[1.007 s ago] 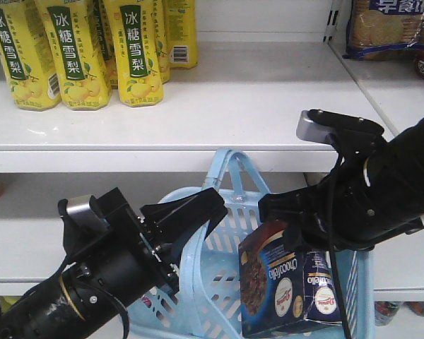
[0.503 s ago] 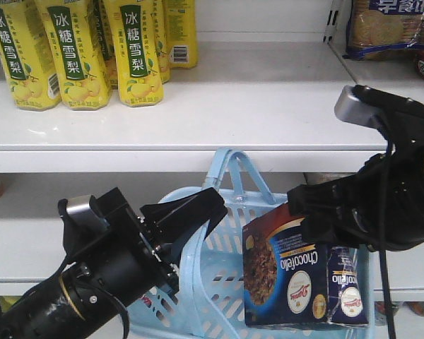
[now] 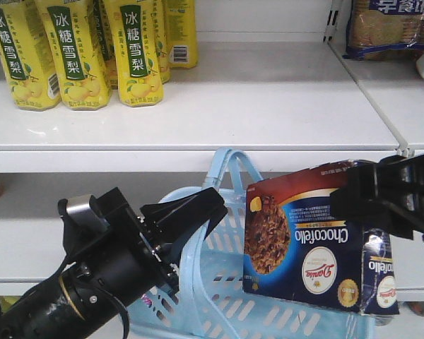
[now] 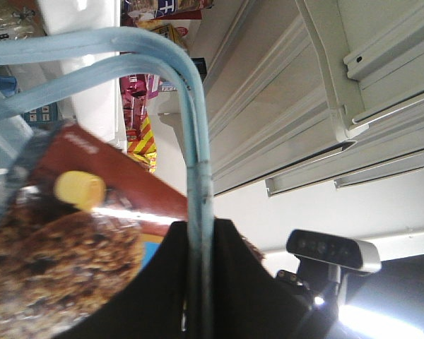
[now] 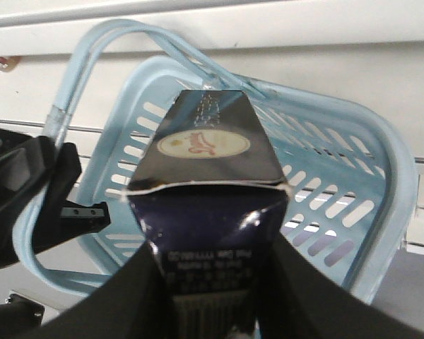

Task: Left arm holds basket, right arm returns cookies
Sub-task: 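Raise the Chocofello box with the right gripper onto the upper shelf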

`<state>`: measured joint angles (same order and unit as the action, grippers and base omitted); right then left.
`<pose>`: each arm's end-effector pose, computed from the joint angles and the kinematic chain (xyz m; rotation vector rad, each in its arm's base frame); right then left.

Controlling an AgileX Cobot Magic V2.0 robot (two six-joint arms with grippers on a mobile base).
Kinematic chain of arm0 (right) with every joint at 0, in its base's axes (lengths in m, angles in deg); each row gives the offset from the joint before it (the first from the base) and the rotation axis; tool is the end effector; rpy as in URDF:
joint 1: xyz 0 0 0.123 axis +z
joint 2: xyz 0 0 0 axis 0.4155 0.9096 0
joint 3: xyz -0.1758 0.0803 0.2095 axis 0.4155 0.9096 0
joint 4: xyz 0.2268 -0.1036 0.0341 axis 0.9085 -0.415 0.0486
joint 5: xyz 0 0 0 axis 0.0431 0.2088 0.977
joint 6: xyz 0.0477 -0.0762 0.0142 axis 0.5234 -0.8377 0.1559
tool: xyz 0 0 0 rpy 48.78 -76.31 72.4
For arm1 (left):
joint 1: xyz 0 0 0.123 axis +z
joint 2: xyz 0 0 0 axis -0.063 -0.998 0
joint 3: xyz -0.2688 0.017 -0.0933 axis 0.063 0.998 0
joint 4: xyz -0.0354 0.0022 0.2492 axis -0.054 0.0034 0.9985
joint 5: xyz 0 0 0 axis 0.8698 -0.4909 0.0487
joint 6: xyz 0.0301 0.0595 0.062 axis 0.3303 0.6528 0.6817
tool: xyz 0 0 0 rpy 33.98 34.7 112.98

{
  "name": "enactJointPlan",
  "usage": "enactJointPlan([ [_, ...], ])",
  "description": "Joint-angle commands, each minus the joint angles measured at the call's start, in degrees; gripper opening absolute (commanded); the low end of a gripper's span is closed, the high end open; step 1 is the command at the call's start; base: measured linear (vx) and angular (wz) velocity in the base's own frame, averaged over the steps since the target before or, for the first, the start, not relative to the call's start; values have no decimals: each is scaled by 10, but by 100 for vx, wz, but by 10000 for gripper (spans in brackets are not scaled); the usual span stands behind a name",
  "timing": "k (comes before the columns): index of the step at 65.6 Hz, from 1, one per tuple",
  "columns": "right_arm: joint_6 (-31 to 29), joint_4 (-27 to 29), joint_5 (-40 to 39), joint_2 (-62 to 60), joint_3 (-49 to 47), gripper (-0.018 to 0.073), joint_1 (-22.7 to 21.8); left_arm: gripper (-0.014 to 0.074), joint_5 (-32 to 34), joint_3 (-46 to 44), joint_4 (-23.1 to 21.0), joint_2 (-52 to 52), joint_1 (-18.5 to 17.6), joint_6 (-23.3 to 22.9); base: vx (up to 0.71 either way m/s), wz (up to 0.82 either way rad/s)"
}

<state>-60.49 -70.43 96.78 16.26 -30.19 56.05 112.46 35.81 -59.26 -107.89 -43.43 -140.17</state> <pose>0.1390 0.0977 0.4063 -0.0684 2.4680 0.6415 0.1709 -0.1939 0.2492 -0.6191 1.5878 -2.0636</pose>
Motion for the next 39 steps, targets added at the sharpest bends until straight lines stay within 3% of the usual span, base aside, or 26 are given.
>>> enactJointPlan([
  [1, -3, 0, -55, -23, -20, -6, 0, -3, 51, -22, -90, 17, 14, 18, 0, 0],
  [16, -4, -20, -80, -51, -20, -6, -1, -3, 51, -22, -90, 17, 14, 18, 0, 0],
  [27, -4, -72, -98, -57, -49, -6, -1, -3, 51, -22, -90, 17, 14, 18, 0, 0],
  [39, -3, -146, -177, -57, -76, -6, -1, -3, 51, -22, -90, 17, 14, 18, 0, 0],
])
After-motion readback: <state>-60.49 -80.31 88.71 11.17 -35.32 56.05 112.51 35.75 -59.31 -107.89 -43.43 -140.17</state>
